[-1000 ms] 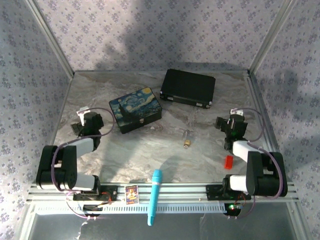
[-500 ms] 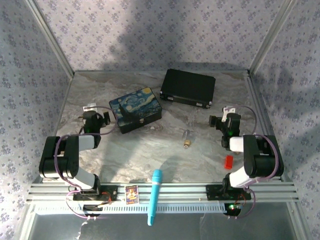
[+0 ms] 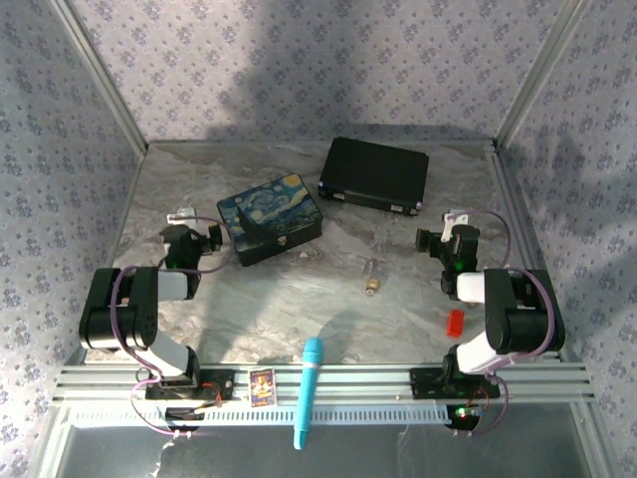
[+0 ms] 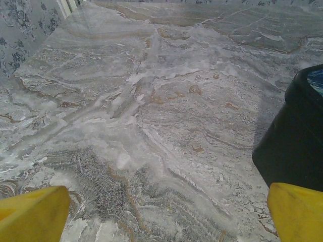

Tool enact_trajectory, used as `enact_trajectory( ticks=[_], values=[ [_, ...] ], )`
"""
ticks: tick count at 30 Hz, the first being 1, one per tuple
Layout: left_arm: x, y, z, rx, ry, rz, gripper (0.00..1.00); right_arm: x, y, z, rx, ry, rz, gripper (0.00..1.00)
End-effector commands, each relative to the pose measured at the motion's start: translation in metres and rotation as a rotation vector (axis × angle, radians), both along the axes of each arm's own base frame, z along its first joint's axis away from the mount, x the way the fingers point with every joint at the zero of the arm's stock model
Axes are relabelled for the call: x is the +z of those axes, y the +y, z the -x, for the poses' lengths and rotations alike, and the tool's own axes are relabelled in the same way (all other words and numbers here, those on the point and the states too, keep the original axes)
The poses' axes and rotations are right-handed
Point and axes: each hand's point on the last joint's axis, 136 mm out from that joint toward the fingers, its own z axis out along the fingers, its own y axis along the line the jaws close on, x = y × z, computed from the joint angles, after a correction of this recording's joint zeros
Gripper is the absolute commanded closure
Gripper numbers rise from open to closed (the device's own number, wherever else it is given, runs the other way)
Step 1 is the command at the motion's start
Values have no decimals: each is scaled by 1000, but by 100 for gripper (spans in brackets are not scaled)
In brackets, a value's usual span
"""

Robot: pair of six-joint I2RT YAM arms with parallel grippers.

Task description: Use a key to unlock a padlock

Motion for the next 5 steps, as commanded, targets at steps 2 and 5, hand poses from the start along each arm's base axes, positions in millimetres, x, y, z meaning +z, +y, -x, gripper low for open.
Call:
enact_trajectory(
  ticks=[2,5],
  values=[
    [9,-3,-5,-23,-39,-3,0,8,2,-8,18,-28,8,1],
    [9,-3,-5,-22,-37,-5,0,9,2,-7,18,-31,12,1]
  ],
)
